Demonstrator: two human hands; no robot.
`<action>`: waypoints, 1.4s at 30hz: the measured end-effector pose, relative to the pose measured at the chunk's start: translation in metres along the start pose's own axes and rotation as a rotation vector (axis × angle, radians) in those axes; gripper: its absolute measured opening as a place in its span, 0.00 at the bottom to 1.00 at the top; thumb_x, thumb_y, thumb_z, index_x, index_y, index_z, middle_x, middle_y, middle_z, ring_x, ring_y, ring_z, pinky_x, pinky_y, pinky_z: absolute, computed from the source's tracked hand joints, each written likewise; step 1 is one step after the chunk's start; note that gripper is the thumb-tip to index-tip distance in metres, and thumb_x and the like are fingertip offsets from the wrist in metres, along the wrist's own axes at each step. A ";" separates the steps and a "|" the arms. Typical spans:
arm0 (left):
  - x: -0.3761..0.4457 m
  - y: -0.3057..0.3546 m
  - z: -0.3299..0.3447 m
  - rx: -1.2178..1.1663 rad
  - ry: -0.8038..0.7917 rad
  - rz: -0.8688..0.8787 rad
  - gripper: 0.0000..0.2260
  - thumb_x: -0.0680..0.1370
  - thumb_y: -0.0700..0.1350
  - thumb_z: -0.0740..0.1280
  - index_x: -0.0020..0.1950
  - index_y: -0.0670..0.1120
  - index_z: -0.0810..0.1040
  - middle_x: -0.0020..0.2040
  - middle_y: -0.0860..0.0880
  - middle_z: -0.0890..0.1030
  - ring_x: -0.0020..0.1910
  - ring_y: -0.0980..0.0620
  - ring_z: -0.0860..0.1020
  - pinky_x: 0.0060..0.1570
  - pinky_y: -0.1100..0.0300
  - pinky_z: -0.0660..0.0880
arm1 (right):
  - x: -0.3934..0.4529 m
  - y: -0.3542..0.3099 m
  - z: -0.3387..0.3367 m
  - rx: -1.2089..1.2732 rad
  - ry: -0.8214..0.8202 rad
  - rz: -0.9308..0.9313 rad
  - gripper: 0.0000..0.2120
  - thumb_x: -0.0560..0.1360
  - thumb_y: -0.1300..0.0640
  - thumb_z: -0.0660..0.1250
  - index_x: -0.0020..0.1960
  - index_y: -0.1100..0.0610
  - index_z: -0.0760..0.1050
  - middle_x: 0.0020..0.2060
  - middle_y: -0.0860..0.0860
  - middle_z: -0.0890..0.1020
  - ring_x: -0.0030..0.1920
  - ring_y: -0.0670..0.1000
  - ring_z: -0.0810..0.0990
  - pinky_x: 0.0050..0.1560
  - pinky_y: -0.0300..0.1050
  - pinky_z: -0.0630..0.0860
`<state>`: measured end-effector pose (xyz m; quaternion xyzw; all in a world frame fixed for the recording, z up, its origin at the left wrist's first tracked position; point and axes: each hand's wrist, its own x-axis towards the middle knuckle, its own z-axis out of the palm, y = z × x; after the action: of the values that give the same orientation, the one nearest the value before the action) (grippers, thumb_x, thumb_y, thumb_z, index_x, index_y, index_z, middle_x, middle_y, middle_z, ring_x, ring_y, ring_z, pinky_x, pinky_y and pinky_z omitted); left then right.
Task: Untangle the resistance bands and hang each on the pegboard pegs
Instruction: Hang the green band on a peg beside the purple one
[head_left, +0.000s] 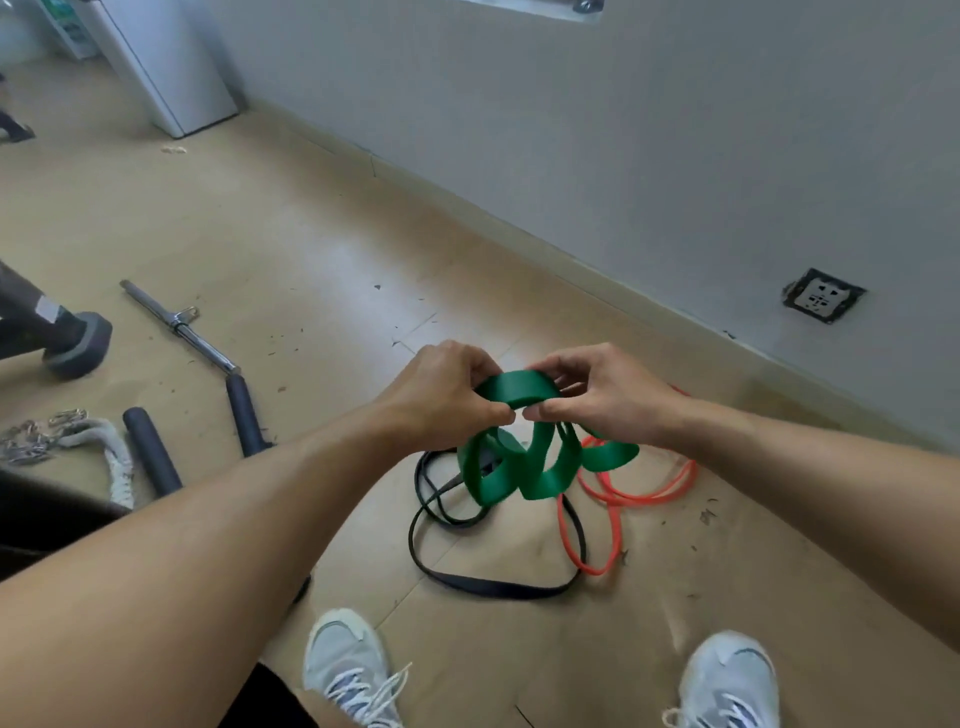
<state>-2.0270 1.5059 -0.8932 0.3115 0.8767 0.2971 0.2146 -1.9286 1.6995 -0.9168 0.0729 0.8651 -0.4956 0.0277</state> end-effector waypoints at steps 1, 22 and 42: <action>0.009 -0.003 0.002 -0.001 0.020 -0.015 0.12 0.70 0.48 0.77 0.52 0.51 0.83 0.43 0.53 0.85 0.40 0.57 0.83 0.40 0.65 0.81 | 0.008 0.006 0.000 0.021 0.002 0.016 0.15 0.72 0.56 0.80 0.58 0.48 0.85 0.47 0.44 0.88 0.49 0.46 0.86 0.59 0.49 0.83; 0.024 0.309 -0.177 -0.236 -0.227 -0.095 0.15 0.72 0.51 0.76 0.57 0.57 0.81 0.50 0.60 0.85 0.51 0.61 0.82 0.58 0.55 0.80 | -0.072 -0.236 -0.272 0.248 0.324 0.446 0.23 0.64 0.53 0.80 0.55 0.38 0.81 0.52 0.42 0.87 0.56 0.41 0.84 0.61 0.43 0.79; 0.064 0.614 -0.306 -0.227 -0.219 0.186 0.14 0.72 0.45 0.77 0.53 0.59 0.81 0.47 0.63 0.84 0.52 0.62 0.81 0.61 0.57 0.79 | -0.157 -0.415 -0.525 0.305 0.659 0.423 0.19 0.67 0.56 0.83 0.54 0.44 0.81 0.49 0.39 0.86 0.52 0.34 0.82 0.51 0.27 0.76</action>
<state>-1.9876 1.8173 -0.2801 0.3955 0.7765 0.3767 0.3143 -1.8240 1.9298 -0.2775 0.4069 0.7104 -0.5513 -0.1606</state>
